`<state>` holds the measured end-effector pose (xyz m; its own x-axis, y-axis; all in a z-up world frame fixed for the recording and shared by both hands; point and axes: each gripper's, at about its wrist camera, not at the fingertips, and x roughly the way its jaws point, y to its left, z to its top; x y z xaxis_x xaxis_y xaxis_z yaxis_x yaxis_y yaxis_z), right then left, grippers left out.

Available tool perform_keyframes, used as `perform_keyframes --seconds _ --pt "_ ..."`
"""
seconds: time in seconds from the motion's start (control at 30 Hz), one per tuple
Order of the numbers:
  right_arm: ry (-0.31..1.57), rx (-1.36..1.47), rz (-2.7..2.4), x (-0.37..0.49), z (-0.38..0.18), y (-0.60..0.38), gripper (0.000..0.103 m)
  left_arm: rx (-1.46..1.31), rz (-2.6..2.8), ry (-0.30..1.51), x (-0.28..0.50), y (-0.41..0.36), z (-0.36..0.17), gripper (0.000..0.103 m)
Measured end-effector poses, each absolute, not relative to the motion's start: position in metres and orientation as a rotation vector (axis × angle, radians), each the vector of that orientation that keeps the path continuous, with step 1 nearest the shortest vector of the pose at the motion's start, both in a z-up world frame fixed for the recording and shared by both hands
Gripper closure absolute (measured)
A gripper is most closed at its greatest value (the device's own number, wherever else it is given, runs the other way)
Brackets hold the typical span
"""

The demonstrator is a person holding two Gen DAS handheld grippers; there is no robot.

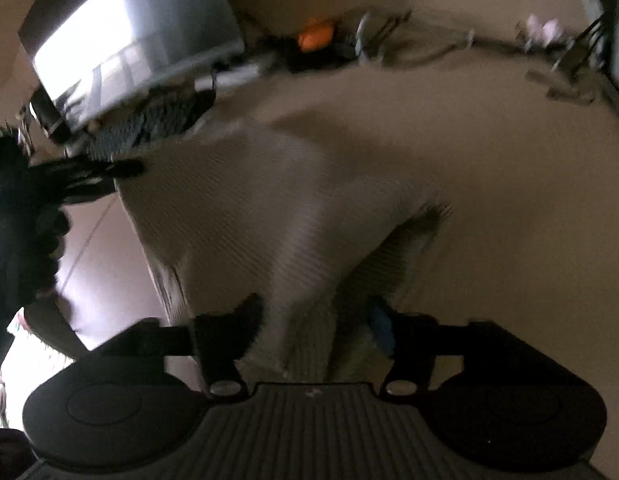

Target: Fold clothes

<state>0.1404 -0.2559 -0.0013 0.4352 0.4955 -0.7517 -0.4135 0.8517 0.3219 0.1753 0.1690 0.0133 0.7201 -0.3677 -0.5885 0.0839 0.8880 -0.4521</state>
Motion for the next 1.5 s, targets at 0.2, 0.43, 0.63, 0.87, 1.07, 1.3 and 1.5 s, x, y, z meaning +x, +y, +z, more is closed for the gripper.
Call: perform_keyframes --seconds 0.2,0.43,0.63,0.87,1.07,1.3,1.5 --pt "0.761 0.024 0.578 0.154 0.027 -0.240 0.017 -0.412 -0.459 0.582 0.176 0.141 0.055 0.009" --pt "0.798 -0.124 0.610 0.176 -0.030 -0.185 0.006 -0.384 -0.277 0.831 0.205 0.114 -0.033 0.010" --pt "0.775 -0.212 0.660 0.169 -0.045 -0.183 0.000 -0.346 -0.273 0.817 0.201 0.108 -0.034 0.010" --pt "0.788 -0.149 0.681 0.156 -0.015 -0.196 0.000 -0.322 -0.258 0.818 0.197 0.104 -0.033 0.009" --pt "0.885 -0.145 0.624 0.148 -0.046 -0.199 0.000 -0.302 -0.246 0.820 0.193 0.101 -0.032 0.009" --pt "0.901 -0.147 0.622 0.141 -0.042 -0.205 0.000 -0.285 -0.241 0.826 0.192 0.098 -0.030 0.007" --pt "0.816 -0.151 0.570 0.148 -0.009 -0.233 0.000 -0.272 -0.252 0.777 0.178 0.087 -0.001 0.007"
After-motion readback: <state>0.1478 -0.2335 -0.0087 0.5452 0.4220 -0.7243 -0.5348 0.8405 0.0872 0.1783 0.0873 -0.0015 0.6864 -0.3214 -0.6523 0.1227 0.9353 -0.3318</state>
